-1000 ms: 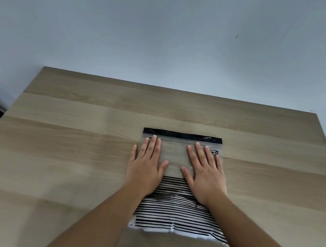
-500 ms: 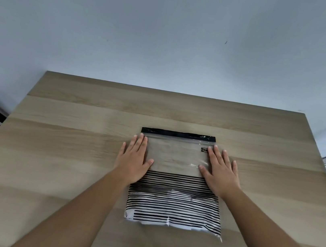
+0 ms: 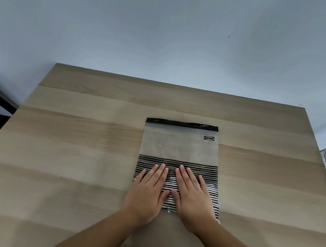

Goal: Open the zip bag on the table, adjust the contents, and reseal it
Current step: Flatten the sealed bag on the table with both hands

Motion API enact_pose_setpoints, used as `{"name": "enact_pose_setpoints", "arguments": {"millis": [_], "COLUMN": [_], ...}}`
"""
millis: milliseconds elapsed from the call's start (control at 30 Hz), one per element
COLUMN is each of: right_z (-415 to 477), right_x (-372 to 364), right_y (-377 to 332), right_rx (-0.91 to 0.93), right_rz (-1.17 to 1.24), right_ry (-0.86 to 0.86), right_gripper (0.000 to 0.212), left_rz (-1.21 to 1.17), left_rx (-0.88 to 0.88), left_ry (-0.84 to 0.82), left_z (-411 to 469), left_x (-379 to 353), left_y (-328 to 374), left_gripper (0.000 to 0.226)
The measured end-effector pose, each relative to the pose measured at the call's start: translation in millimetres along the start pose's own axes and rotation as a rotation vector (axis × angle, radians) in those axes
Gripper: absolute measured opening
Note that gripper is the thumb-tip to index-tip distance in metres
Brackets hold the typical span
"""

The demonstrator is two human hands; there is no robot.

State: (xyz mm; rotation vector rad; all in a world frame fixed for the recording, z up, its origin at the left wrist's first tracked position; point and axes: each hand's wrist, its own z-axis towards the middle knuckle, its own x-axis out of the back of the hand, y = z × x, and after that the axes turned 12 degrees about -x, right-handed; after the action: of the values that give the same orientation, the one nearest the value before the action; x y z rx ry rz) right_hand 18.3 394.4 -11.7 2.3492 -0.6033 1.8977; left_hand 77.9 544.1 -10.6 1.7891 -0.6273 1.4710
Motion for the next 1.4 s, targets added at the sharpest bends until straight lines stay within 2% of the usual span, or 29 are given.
{"name": "enact_pose_setpoints", "arguments": {"millis": [267, 567, 667, 767, 867, 933, 1067, 1400], "right_z": [-4.0, -12.7, -11.6, -1.0, 30.6, 56.1, 81.7, 87.3], "right_x": [-0.9, -8.8, -2.8, 15.9, 34.9, 39.0, 12.5, -5.8], "right_y": [5.0, 52.0, 59.3, 56.7, 32.5, 8.2, -15.3, -8.8], "right_rx": [-0.016, -0.069, -0.151, -0.286, -0.243, -0.179, -0.133, -0.128], "right_rz": [-0.092, -0.001, 0.162, 0.419, 0.422, 0.4, 0.217, 0.053], "right_ry": [0.053, 0.052, 0.047, 0.169, 0.292, 0.268, 0.099, 0.057], "right_gripper": [0.062, 0.073, 0.076, 0.07, 0.062, 0.061, 0.061, 0.06], "left_rz": [0.009, -0.047, -0.091, -0.211, -0.176, -0.142, -0.155, -0.036], "left_rx": [-0.011, 0.018, -0.018, 0.05, 0.049, 0.044, 0.122, 0.114], "left_ry": [0.012, 0.079, 0.119, 0.246, 0.335, 0.29, 0.144, 0.086], "left_z": [-2.8, -22.8, -23.7, -12.3, 20.7, 49.2, 78.6, 75.5], "left_x": [-7.7, -7.5, -0.1, 14.4, 25.9, 25.8, 0.0, -14.1], "left_y": [-4.8, -37.8, -45.1, -52.3, -51.5, -46.9, -41.4, -45.3], "left_gripper": [0.063, 0.062, 0.063, 0.06, 0.054, 0.054, 0.059, 0.057]}}
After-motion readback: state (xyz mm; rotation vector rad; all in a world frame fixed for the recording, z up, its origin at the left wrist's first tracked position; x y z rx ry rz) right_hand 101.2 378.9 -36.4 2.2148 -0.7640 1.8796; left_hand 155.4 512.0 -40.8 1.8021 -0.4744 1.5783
